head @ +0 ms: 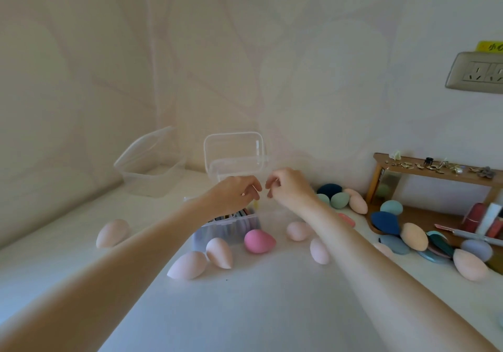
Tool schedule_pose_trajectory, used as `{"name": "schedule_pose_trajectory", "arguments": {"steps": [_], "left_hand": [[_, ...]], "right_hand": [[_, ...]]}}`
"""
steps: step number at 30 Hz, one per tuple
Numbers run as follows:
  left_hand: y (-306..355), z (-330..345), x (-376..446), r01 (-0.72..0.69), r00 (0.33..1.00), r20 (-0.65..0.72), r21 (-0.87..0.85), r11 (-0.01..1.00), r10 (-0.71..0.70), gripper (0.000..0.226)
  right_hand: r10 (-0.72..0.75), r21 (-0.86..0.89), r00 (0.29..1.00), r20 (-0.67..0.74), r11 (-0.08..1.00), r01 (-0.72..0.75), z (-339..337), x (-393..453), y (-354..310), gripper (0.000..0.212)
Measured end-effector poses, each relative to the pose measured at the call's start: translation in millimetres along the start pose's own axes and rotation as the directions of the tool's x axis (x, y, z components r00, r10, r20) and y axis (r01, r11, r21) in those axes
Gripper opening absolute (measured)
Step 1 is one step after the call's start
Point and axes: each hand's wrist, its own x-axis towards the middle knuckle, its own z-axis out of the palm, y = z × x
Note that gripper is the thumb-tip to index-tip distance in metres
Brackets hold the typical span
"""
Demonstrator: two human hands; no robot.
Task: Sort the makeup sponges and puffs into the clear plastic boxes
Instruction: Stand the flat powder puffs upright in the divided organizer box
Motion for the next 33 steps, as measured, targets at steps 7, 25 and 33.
{"name": "schedule_pose_trajectory", "arguments": {"steps": [7,25,33], "left_hand": [[15.0,15.4,19.6,-0.038,0.998,-0.049,-0.012,0.999,0.038,0.03],[8.6,10.8,27.7,0.054,0.995,-0.082,-0.021,0.998,-0.056,0.035],[-1.5,-0.2,6.2,0.02,1.0,-0.019,0.143,0.989,-0.018,0.031]], "right_hand": [[0.256,-0.036,0.941,-0.222,0.962,-0.271,-37.6,9.1,72.7,0.027],[0.276,-0.098,0.933,-0.229,0.948,-0.304,-51.9,2.7,105.9,0.028],[-0.027,0.136,0.997,-0.077,0.99,0.037,-11.5,5.4,10.5,0.022]]}}
